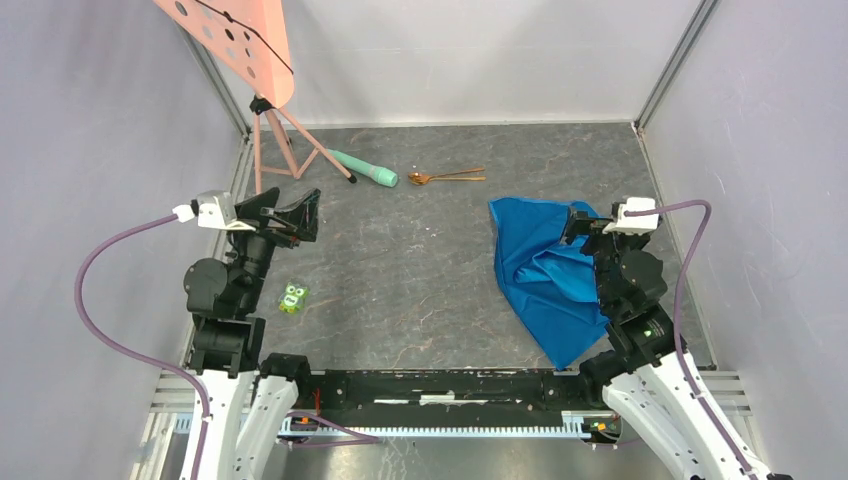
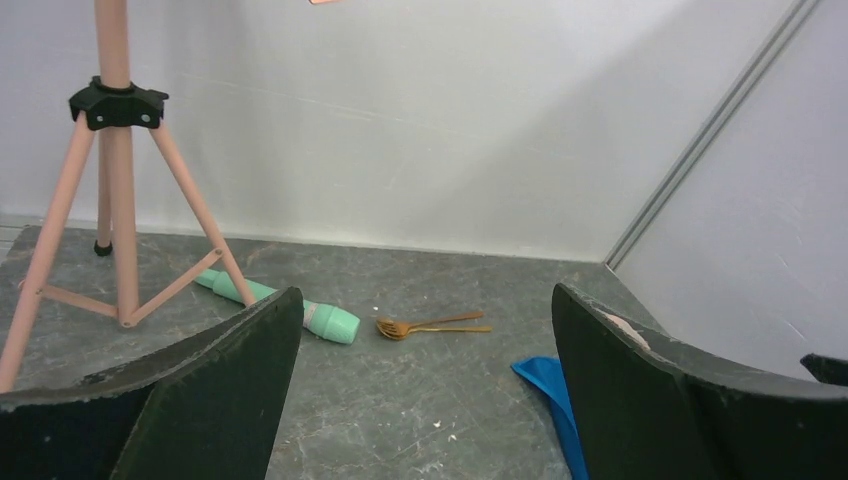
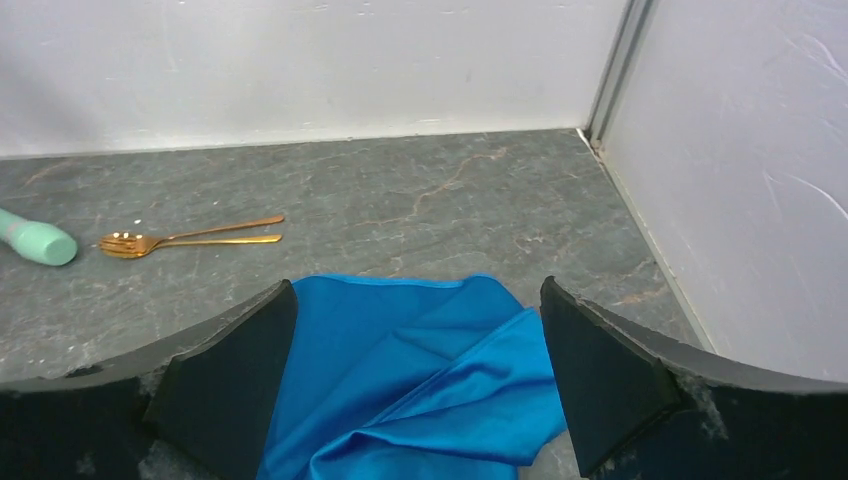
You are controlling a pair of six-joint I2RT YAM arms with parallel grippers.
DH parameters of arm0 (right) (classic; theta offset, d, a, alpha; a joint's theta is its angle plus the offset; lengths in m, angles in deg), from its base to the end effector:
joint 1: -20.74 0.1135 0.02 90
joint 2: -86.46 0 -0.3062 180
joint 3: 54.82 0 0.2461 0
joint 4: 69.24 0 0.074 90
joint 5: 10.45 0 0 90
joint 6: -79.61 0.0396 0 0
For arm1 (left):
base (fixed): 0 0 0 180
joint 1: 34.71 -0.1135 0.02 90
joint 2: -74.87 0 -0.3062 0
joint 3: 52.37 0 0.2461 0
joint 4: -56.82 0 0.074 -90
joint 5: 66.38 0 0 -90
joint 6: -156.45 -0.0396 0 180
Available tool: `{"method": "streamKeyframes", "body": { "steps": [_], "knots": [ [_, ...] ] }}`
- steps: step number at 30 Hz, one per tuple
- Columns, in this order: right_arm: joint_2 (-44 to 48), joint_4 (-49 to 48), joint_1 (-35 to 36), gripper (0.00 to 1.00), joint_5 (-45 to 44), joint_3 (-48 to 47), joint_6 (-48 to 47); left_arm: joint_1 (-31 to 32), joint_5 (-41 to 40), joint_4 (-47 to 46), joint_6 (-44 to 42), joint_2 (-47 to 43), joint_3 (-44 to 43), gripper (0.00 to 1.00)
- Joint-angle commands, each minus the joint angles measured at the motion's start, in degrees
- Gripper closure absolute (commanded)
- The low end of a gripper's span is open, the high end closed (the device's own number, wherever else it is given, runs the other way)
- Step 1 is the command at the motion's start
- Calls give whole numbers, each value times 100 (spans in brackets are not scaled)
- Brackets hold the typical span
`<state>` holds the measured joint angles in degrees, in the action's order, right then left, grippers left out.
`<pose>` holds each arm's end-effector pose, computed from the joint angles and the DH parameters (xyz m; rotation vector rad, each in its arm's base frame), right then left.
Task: Fold the napkin into a case and place the utensils inside
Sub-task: Move the crumpled napkin to the center of the board, then pick up the crumpled napkin from the center of the board.
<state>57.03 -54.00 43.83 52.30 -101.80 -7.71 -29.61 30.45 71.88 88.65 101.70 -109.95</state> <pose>0.0964 0.0214 0.3426 0.1060 1.5313 -0.0061 0.0667 -0.0107 0.4082 -0.0928 1.3111 -0.4840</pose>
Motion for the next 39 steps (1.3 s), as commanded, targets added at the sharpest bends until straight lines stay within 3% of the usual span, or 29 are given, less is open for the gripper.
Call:
{"method": "streamKeyframes", "body": {
  "steps": [1, 8, 10, 15, 20, 23, 26, 32, 37, 39],
  "knots": [
    [-116, -133, -20, 2, -599, 58, 124, -19, 331, -124, -369, 93, 52, 0],
    [-1506, 519, -39, 2, -2690, 35, 915, 24, 375, 117, -443, 194, 92, 0],
    [-1940, 744, -271, 2, -2752, 25, 1413, 53, 371, 150, -454, 234, 125, 0],
    [-2543, 607, -1705, 2, -204, 291, 2275, 118, 385, 206, -449, 303, 134, 0],
    [-3339, 0, -2014, 2, 1724, 408, 2208, 166, 547, 186, -401, 359, 141, 0],
    [-4090, -259, -1983, 10, 3283, 207, 1858, 191, 571, 155, -391, 365, 147, 0],
    [-4610, -638, -1503, 12, 4316, 152, 1923, 211, 607, 157, -375, 389, 167, 0],
    [-5456, -909, 551, 13, 5509, -700, 1269, 220, 711, 127, -315, 513, 181, 0],
    [-5342, -798, 1260, 12, 5481, -1075, 845, 229, 629, 208, -113, 749, 219, 0],
    [-5136, -684, 1262, 10, 4890, -1078, 859, 245, 327, 541, 97, 1007, 139, 0]
  ]
}}
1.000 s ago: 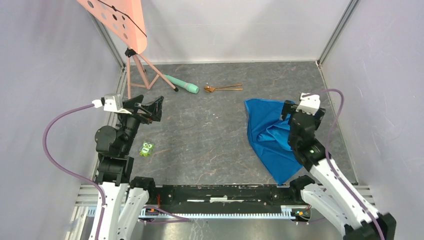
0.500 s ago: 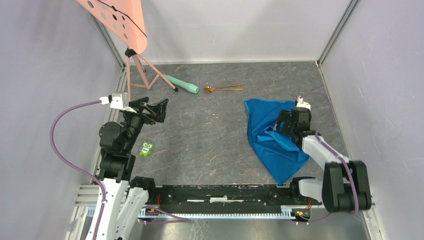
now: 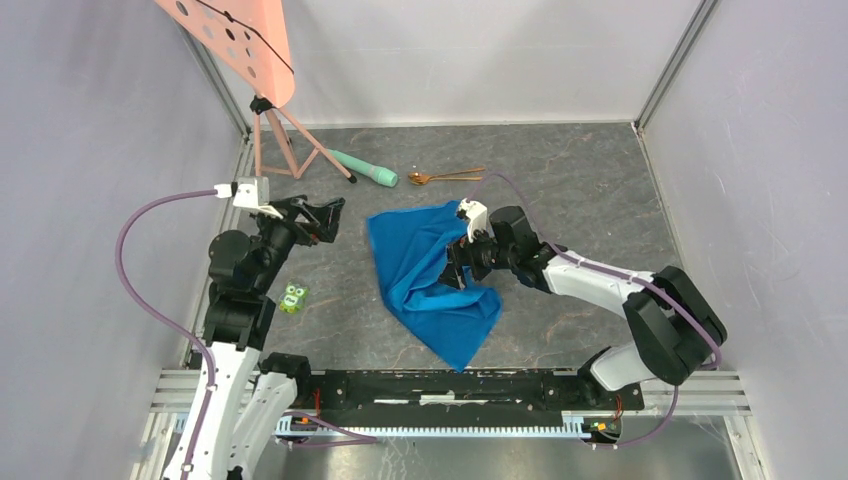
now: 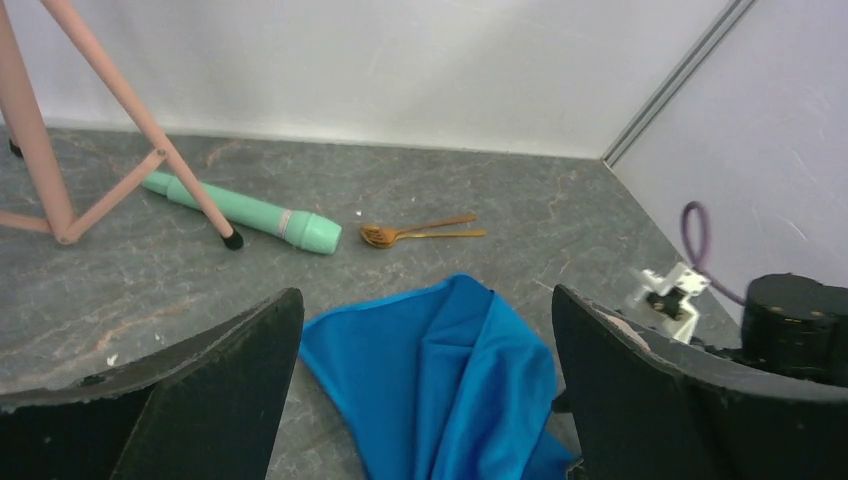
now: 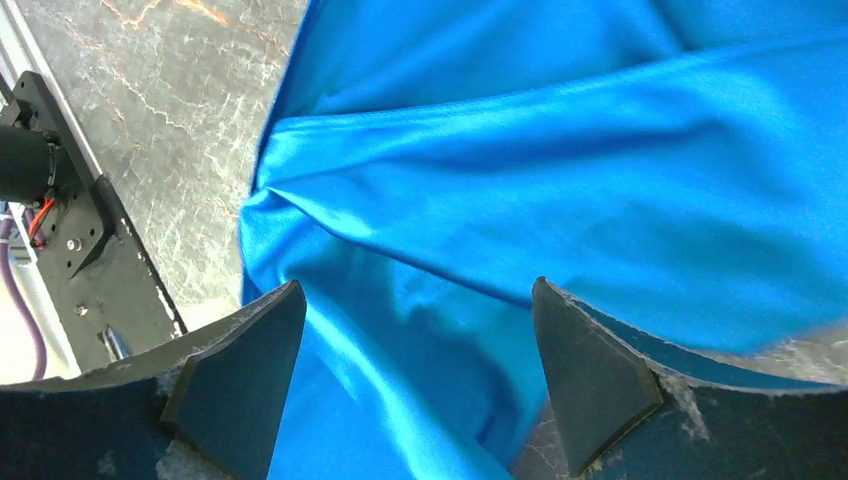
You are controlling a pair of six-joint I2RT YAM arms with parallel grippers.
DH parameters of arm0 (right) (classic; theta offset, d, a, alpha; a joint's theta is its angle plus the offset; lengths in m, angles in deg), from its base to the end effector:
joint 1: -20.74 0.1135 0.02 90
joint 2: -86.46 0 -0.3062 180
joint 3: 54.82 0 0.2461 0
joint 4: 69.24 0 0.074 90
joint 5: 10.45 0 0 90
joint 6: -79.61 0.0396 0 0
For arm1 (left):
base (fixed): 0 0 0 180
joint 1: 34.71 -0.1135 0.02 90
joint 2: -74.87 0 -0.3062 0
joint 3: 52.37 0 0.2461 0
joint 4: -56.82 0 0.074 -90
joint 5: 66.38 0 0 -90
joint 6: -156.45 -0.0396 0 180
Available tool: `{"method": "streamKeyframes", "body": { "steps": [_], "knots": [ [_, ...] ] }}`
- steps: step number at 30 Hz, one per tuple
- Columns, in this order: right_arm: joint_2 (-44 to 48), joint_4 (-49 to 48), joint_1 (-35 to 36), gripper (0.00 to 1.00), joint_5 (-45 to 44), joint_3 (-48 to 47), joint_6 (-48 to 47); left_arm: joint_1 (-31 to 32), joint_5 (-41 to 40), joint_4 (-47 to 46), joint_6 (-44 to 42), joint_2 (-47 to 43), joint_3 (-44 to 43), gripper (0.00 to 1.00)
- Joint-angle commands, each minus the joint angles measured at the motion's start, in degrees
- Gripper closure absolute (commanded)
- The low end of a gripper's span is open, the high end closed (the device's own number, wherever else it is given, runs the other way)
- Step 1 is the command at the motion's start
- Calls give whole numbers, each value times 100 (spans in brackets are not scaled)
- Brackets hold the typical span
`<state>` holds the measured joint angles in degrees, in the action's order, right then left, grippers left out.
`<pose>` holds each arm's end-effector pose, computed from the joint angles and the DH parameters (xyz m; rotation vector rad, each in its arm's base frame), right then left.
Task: Fold the napkin into a case and place the utensils inside
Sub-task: Pick up the crumpled napkin from the center of the board.
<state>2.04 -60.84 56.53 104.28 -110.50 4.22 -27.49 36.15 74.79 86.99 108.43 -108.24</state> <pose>0.2285 0.1852 0.2335 -0.6715 2.2228 0.9464 0.1029 -0.0217 0.3847 0.0025 1.5218 -0.5521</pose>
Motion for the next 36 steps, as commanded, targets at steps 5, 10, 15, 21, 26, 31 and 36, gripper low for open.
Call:
{"method": "streamKeyframes", "body": {
  "steps": [5, 10, 15, 21, 26, 31, 36],
  "knots": [
    [292, 754, -41, 9, -2913, -550, 926, 33, -1386, 1321, 1586, 1387, -35, 0],
    [-25, -360, -336, 9, -2521, -216, 2421, 100, -1603, 1431, 2504, 2749, 8, 0],
    [-874, -770, -624, 14, -1718, -564, 2686, 160, -1453, 1470, 2442, 4089, -508, 0],
    [-1710, -1138, -661, 20, -1318, -894, 2557, 403, -1365, 845, 2547, 5009, -669, 3],
    [-1972, -1615, -663, 31, -992, -851, 2478, 596, -1367, 507, 2403, 5689, -922, 9],
    [-1807, -1479, -711, 59, -1073, -937, 2013, 596, -1280, 415, 2210, 6184, -1178, 36],
    [-1189, -362, -759, 90, -1487, -1415, 786, 596, -1560, 915, 1664, 5933, -1672, 83]
  ]
}}
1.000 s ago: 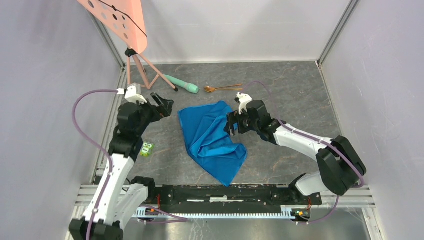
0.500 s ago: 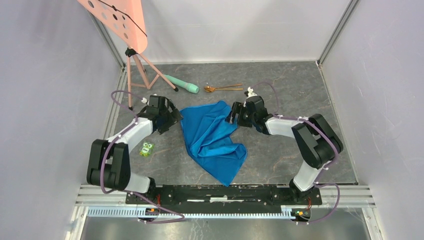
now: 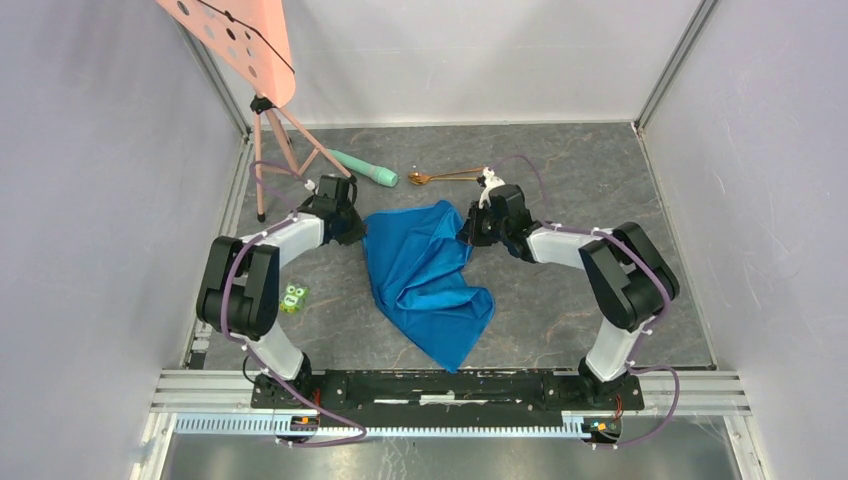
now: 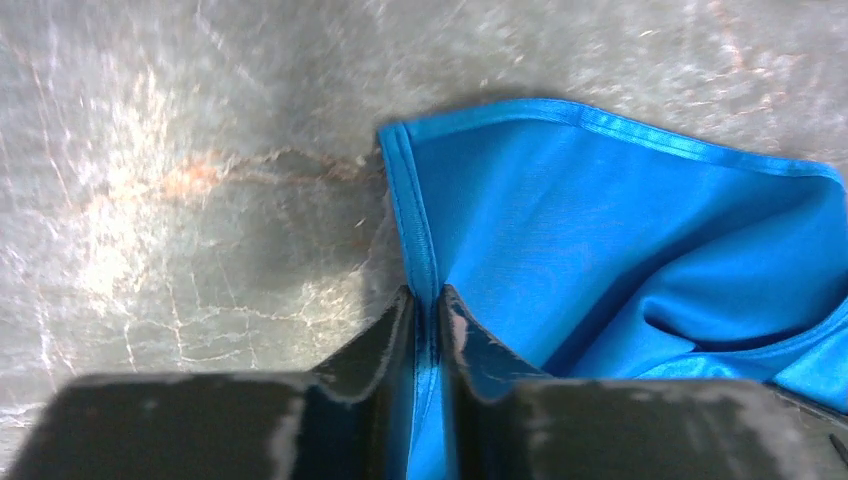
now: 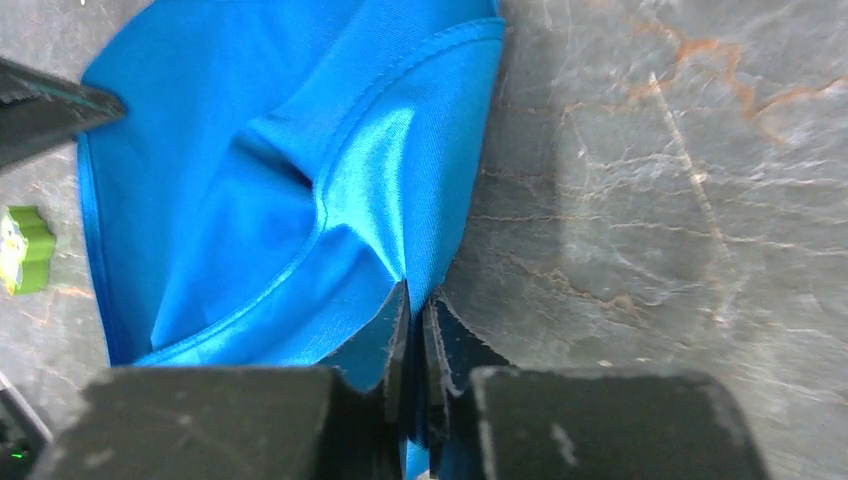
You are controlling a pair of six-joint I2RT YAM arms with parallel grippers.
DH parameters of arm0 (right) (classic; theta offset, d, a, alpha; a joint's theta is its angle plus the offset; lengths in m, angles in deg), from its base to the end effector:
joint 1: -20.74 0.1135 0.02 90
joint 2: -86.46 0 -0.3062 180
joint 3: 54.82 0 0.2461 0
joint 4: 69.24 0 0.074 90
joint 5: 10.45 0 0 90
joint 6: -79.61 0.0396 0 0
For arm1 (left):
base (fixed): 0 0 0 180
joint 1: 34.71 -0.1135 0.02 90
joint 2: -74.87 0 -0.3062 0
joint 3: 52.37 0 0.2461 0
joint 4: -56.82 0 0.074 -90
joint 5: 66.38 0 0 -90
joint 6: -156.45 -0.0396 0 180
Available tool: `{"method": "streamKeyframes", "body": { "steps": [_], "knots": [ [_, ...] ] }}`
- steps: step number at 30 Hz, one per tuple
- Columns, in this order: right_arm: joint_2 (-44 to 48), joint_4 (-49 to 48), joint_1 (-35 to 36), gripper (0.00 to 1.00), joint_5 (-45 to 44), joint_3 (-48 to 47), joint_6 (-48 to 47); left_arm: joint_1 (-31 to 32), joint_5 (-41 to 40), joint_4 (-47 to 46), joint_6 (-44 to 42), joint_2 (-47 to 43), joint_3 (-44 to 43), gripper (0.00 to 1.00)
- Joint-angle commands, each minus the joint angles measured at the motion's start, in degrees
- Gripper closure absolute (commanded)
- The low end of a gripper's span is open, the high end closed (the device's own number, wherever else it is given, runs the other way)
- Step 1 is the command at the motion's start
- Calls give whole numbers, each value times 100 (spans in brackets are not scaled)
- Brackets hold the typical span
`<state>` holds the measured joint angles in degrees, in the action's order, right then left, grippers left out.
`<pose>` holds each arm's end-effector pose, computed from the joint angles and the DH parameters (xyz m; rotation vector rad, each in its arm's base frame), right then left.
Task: Fold the napkin into a case and place the utensils inside
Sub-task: Pick up the crumpled napkin from the center of the board, then flatten out the crumpled napkin at the center of the board.
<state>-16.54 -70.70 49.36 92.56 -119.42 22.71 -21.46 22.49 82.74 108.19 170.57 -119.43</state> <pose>0.3220 0.1859 0.1913 -0.0414 2.3296 0.8234 0.3236 -0.0754 0.2077 -0.6381 2.4806 -0.3554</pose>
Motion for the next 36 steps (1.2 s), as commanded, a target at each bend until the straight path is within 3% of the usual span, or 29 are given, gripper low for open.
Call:
{"method": "streamKeyframes", "body": {
  "steps": [1, 2, 7, 12, 16, 22, 25, 28, 30, 32, 34, 36],
  "knots": [
    [830, 874, -41, 94, -456, -608, -1272, -7, -253, 244, -488, -399, -657, 89],
    [1018, 1189, -39, 96, -567, -709, -1506, -7, -278, 394, -504, -556, -761, 97],
    [2282, 2320, -35, 97, -899, -831, -2547, 0, -269, 731, -585, -1894, -884, 98],
    [3921, 2639, 14, 97, -61, -708, -3450, 10, -86, 761, -1022, -3942, -780, 98],
    [5329, 2242, 99, 94, 1241, -444, -3758, 19, 611, 553, -1489, -5286, -820, 98],
    [7150, 386, 95, 88, 2313, 443, -3038, 23, 1533, -124, -1665, -6590, -957, 98],
    [7278, 345, 100, 90, 1664, 552, -2793, 15, 1364, -100, -1618, -6660, -1122, 98],
    [6859, 838, 99, 93, 119, 525, -2626, 12, 807, 225, -1506, -6328, -1215, 98],
    [6422, 1265, 93, 95, -1062, 425, -2380, 12, -110, 767, -1235, -5929, -1351, 98],
    [5770, 1783, 38, 89, -2089, 184, -2186, 11, -672, 1406, -1043, -5288, -1587, 98],
    [4981, 2249, -191, 86, -2254, -227, -2178, 15, -1000, 2047, -851, -4485, -1871, 98],
    [4120, 2714, -708, 72, -2092, -533, -2032, 11, -1116, 2590, -811, -3517, -2238, 98]
  ]
}}
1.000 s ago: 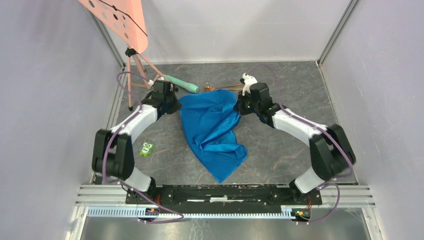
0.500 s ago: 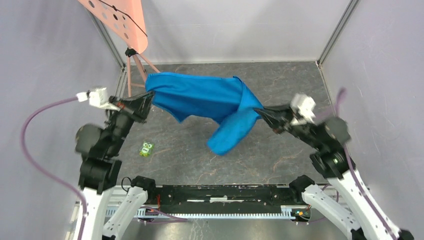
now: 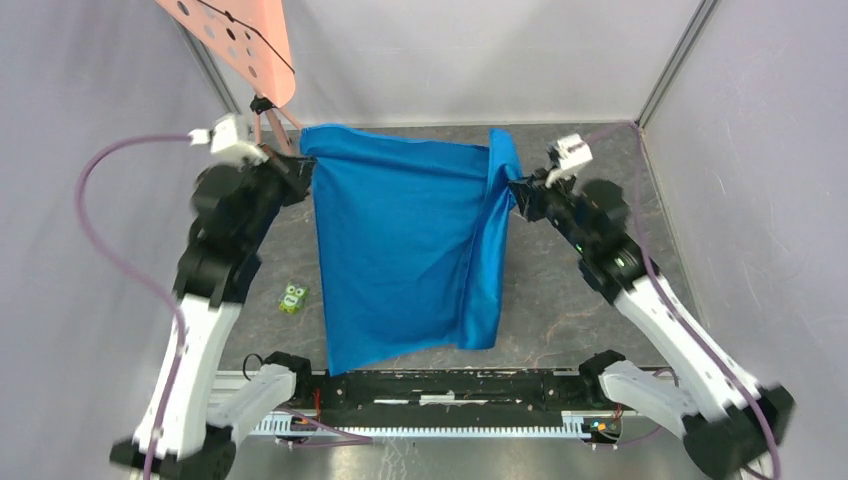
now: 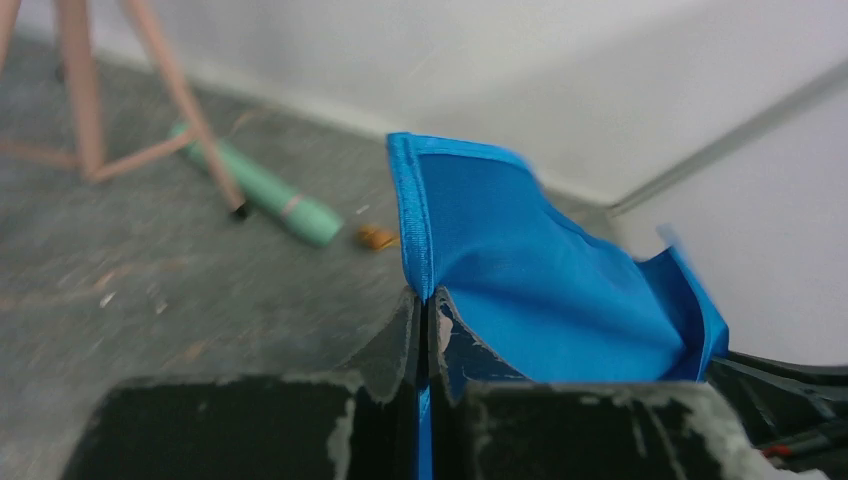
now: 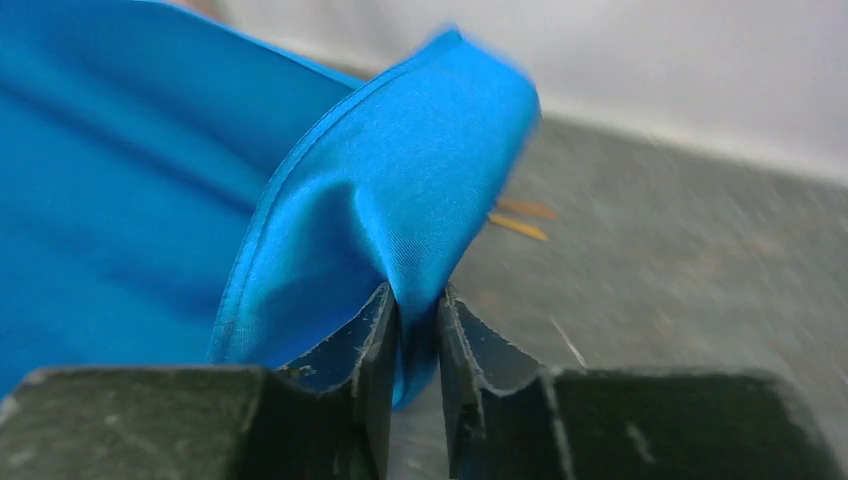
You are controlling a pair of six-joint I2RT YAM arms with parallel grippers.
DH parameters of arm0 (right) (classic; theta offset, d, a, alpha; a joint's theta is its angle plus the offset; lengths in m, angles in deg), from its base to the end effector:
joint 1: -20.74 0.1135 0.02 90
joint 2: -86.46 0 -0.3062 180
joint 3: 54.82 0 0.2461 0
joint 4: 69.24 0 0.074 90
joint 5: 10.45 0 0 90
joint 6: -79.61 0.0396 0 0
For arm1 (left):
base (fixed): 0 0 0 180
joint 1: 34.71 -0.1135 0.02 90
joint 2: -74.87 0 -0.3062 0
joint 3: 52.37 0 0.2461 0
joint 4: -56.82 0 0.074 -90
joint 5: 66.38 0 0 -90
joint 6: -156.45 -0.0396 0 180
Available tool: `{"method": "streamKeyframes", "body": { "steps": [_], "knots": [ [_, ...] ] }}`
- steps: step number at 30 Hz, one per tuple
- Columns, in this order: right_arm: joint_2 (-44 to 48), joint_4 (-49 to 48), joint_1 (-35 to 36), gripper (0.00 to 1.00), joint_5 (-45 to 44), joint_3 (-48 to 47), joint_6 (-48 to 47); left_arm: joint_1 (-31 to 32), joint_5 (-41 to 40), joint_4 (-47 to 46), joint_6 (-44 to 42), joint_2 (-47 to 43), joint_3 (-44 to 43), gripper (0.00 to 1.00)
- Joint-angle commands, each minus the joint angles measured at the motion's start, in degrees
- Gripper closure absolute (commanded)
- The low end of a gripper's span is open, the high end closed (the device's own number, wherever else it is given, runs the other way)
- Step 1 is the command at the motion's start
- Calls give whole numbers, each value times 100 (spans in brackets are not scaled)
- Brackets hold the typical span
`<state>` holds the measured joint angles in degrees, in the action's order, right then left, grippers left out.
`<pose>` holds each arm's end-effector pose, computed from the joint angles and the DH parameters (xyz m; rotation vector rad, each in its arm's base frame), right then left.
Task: Fold the napkin into a case and place the utensils inside
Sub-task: Flatten out the crumpled napkin at the center of the board, then smooth out the crumpled napkin at the center of the board.
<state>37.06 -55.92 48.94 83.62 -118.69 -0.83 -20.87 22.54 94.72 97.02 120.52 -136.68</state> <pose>0.1507 0.0840 0.4098 -0.3121 1.5482 0.5742 0.1086 -0.0260 0.4877 -0.2461 1.5693 -0.5944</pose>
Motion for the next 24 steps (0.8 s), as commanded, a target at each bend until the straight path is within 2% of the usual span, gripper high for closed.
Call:
{"method": "streamKeyframes", "body": {
  "steps": [1, 3, 4, 6, 7, 8, 10, 13, 16, 20, 24],
  "knots": [
    [-1730, 1464, -1002, 67, -996, -743, 283, -43, -1232, 1589, 336, 1959, -617, 98],
    [-2508, 1764, -1498, 47, -1164, -997, 102, -89, -1354, 1511, 278, 2613, -548, 96],
    [-2840, 1915, -1539, 40, -1455, -1152, -115, -108, -1351, 1397, 214, 2836, -443, 79],
    [-3353, 2488, -1513, 35, -1999, -1670, -441, -167, -1090, 1349, 103, 3111, -383, 38],
    [-3479, 2681, -1451, 34, -2037, -1860, -592, -163, -1074, 1231, 87, 3062, -269, 28],
    [-3466, 2766, -1363, 33, -2120, -1931, -667, -157, -1088, 1071, 68, 2916, -150, 23],
    [-3169, 2501, -1134, 29, -1741, -1685, -844, -161, -1156, 899, -22, 2593, 34, 17],
    [-2773, 1695, -1059, 23, -60, -976, -551, -155, -918, 825, -156, 2195, 301, 9],
    [-2751, 987, -731, 20, 445, -459, -28, -137, -771, 595, 15, 1667, 854, 3],
    [-3203, 419, -105, 14, 87, -333, 635, -128, -287, -313, 509, 897, 2055, 0],
    [-3829, 569, 284, 13, -1269, -703, 886, -129, 379, -946, 1096, 704, 2848, 0]
  ]
}}
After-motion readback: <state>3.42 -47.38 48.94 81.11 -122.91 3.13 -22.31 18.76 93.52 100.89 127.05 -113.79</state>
